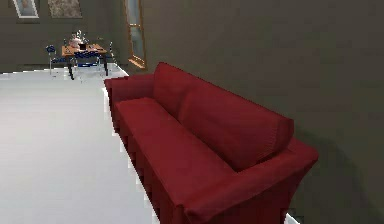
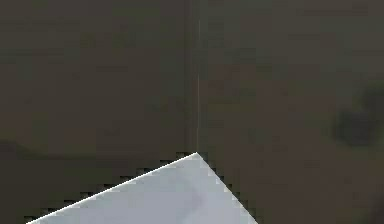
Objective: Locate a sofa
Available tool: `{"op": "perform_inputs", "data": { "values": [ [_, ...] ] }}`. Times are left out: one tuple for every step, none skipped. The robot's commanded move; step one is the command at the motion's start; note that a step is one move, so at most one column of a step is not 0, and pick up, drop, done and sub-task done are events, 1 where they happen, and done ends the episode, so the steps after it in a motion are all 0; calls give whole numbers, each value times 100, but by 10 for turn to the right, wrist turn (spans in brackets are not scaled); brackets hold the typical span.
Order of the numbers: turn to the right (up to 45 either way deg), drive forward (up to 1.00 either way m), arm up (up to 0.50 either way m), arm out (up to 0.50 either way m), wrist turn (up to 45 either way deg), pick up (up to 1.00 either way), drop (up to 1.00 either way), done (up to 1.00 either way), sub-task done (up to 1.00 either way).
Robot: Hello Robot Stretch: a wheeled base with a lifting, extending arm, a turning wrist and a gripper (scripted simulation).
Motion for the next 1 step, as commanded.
{"op": "perform_inputs", "data": {
  "values": [
    [0,0,0,0,0,0,0,100,0]
  ]
}}
